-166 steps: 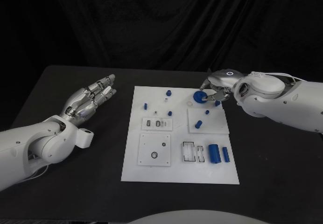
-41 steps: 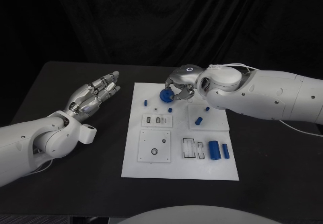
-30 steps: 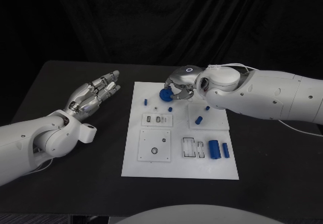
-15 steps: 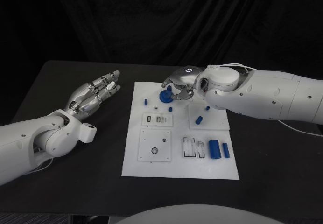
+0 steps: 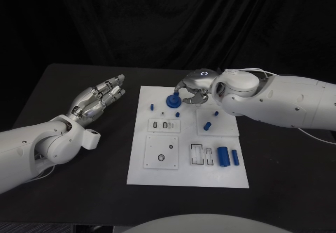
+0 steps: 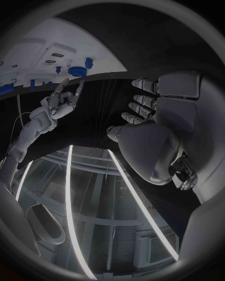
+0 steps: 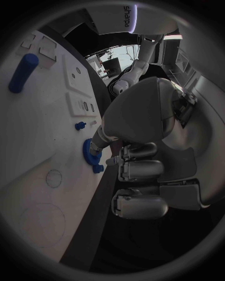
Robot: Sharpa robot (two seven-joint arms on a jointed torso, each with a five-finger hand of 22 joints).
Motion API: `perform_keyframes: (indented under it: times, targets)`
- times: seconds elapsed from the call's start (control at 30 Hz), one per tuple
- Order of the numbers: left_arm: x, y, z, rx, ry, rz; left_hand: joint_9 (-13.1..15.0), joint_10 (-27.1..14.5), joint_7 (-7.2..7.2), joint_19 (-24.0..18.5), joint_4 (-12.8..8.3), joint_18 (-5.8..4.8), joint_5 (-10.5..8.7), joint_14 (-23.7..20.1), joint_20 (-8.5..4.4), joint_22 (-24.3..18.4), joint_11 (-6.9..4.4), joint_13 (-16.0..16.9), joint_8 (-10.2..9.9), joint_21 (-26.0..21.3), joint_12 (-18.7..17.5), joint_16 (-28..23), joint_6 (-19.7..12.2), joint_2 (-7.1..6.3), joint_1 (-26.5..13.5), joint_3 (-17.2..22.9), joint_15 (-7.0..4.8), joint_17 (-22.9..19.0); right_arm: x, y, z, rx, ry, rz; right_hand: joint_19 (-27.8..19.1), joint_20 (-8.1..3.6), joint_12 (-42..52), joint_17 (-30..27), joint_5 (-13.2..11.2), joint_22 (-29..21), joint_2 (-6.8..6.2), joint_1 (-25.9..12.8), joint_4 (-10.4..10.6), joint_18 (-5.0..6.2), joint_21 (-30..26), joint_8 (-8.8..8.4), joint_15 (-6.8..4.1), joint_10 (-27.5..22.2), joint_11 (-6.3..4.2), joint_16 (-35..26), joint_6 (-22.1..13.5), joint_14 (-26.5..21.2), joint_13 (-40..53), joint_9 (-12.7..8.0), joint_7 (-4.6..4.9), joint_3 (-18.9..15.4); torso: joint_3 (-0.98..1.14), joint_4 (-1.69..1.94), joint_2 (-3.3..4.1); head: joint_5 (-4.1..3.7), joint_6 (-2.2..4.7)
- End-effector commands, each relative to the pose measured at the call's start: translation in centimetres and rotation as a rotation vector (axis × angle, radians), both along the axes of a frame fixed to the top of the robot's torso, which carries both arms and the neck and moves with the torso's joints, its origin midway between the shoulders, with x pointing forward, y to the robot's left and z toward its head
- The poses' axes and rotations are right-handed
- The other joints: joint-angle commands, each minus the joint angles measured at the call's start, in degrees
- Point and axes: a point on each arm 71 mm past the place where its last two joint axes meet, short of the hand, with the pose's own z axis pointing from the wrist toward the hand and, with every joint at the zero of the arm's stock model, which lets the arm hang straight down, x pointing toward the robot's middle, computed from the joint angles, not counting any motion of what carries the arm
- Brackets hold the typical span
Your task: Assemble the parts on the task board
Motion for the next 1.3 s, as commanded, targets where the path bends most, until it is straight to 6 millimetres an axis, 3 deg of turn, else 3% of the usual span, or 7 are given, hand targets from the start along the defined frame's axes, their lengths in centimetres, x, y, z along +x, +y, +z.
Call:
perform_keyframes:
  times: [0.03,0.23,0.37,0.5,0.83,1.03,1.3]
  targets:
    - [-0.3,-0.1,0.7,-0.057,-0.084,-0.015,0.1,0.23,0.35,-0.05,0.1,0.38,0.39,-0.02,0.32,0.05,0.07,0.05,0.29,0.18,0.3,-0.21,-0.13,-0.08,0.71,0.33,0.49,-0.1,-0.8,-1.2,2.1,0.097,-0.112,0.013,2.53,-0.01,0.16,15.09,-5.56,12.43,0.05,-2.4,1.76,-0.19,1.64,0.96,0.08,6.08,0.14,0.38,3.83,6.1,15.08,0.09,0.5,-1.78,0.02,-0.02,0.0,0.28,0.24]
    - [-0.5,0.1,0.8,-0.053,-0.084,-0.005,0.13,0.31,0.36,-0.05,0.08,0.39,0.43,-0.02,0.33,0.05,0.06,0.07,0.32,0.18,0.36,-0.21,0.1,-0.12,0.74,0.34,0.48,-0.1,-2.6,-5.7,4.8,0.094,-0.125,-0.048,3.37,0.17,0.16,15.09,-9.59,13.15,-0.05,-4.22,4.14,-0.57,3.06,1.22,0.2,6.08,0.27,0.38,6.41,6.1,15.08,0.04,0.57,-4.17,0.01,-0.03,0.0,0.59,0.22]
    - [-0.6,0.1,0.8,-0.052,-0.084,-0.002,0.15,0.4,0.4,-0.02,0.07,0.39,0.45,-0.02,0.33,0.07,0.03,0.09,0.35,0.21,0.43,-0.21,0.27,-0.19,0.76,0.33,0.45,-0.1,-3.8,-8.5,5.6,0.095,-0.115,-0.071,4.81,0.11,0.16,15.09,-9.08,14.29,-0.17,-4.43,5.44,-1.29,5.7,1.65,0.06,6.08,0.03,0.38,8.59,6.1,15.08,0.19,0.18,-5.21,0.01,-0.11,-0.04,-0.1,0.34]
    - [-0.5,-0.1,0.8,-0.054,-0.084,-0.007,0.15,0.4,0.4,-0.02,0.07,0.39,0.45,-0.02,0.33,0.07,0.03,0.09,0.35,0.21,0.43,-0.21,0.27,-0.19,0.76,0.33,0.45,-0.1,-4.4,-10.4,5.9,0.102,-0.105,-0.102,5.32,-0.05,0.16,15.09,-8.73,14.69,-0.21,-4.01,5.79,-1.55,6.65,1.71,-0.12,6.08,-0.14,0.38,9.38,6.1,15.08,0.2,0.06,-5.4,0.01,0.23,-0.01,-0.96,0.53]
    - [-0.5,-0.3,0.8,-0.056,-0.082,-0.014,0.15,0.41,0.42,-0.02,0.06,0.4,0.47,-0.02,0.33,0.07,0.01,0.09,0.37,0.21,0.44,-0.21,0.32,-0.22,0.77,0.33,0.44,-0.1,-4.7,-14.0,4.3,0.096,-0.073,-0.174,5.39,-0.16,0.16,15.09,-8.31,14.75,-0.87,-3.74,6.39,-1.59,6.79,1.37,-0.21,6.08,-0.26,0.38,9.57,6.1,15.08,0.03,-0.09,-5.96,0.01,-0.38,-0.05,-2.49,0.46]
    - [-0.5,-0.3,0.8,-0.056,-0.081,-0.015,0.15,0.4,0.44,-0.02,0.05,0.41,0.5,-0.02,0.33,0.07,0.01,0.08,0.37,0.21,0.43,-0.21,0.34,-0.23,0.8,0.35,0.44,-0.1,-4.5,-15.6,2.7,0.082,-0.044,-0.232,5.19,-0.2,0.16,15.09,-8.59,14.61,-1.18,-3.59,6.9,-1.48,6.41,0.9,-0.23,6.08,-0.28,0.38,9.16,6.1,15.08,-0.17,-0.11,-6.28,0.19,-0.11,0.04,-3.6,0.56]
    - [-0.5,-0.3,0.7,-0.057,-0.08,-0.018,0.15,0.42,0.45,-0.01,0.03,0.41,0.52,-0.02,0.34,0.07,0.0,0.08,0.37,0.22,0.44,-0.21,0.31,-0.23,0.83,0.38,0.44,-0.1,-4.5,-16.4,1.1,0.075,-0.02,-0.272,4.85,-0.19,0.16,15.09,-9.89,14.39,-1.58,-3.58,8.18,-1.31,5.8,0.64,-0.19,6.08,-0.21,0.38,9.45,6.1,15.08,-0.27,-0.01,-7.01,0.07,-0.03,0.08,-4.22,0.46]
